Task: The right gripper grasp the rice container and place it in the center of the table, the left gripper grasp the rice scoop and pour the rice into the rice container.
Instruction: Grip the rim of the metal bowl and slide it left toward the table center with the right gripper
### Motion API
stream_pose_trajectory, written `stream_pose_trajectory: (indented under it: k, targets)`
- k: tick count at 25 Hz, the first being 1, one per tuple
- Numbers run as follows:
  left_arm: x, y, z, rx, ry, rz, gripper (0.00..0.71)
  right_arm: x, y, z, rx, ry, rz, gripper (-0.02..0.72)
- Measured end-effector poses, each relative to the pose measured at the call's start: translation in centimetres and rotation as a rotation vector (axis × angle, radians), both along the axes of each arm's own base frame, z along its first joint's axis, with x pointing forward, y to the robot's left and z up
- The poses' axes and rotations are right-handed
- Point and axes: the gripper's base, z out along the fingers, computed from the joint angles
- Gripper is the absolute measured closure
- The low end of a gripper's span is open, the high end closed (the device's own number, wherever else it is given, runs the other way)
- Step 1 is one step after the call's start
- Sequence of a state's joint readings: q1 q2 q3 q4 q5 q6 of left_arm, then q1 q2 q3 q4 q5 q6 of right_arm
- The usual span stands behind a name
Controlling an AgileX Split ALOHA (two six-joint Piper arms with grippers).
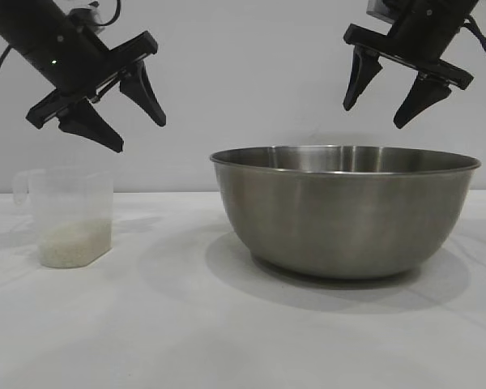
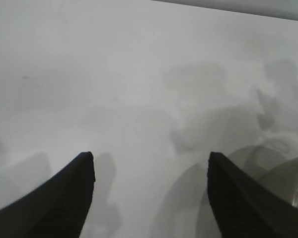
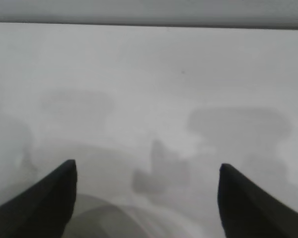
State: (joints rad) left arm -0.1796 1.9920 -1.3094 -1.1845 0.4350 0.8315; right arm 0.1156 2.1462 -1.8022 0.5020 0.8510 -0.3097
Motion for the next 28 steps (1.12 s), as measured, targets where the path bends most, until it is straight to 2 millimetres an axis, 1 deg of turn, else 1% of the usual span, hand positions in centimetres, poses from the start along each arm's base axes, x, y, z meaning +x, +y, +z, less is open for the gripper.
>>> stream_pose_trajectory:
  k: [12, 16, 19, 23, 25, 28]
  targets:
    - [0.0, 0.0, 0.0, 0.001, -0.001, -0.001, 0.233, 0.0, 0.0, 0.0, -0.01, -0.008, 0.015, 0.176]
    - [0.0, 0.0, 0.0, 0.001, -0.001, -0.001, 0.233, -0.3, -0.3, 0.2, -0.056, 0.003, 0.041, 0.176]
    - [0.0, 0.0, 0.0, 0.001, -0.001, -0.001, 0.233, -1.4, -0.6, 1.6, -0.104, 0.025, 0.083, 0.176]
    - [0.0, 0.0, 0.0, 0.001, -0.001, -0.001, 0.233, -3.6, -0.8, 3.7, -0.123, 0.129, 0.157, 0.176]
    - [0.0, 0.0, 0.0, 0.001, -0.001, -0.001, 0.233, -4.4, -0.9, 4.1, -0.125, 0.179, 0.184, 0.176]
    - [0.0, 0.0, 0.0, 0.0, 0.0, -0.003, 0.233, -4.8, -0.9, 4.6, -0.126, 0.196, 0.184, 0.176]
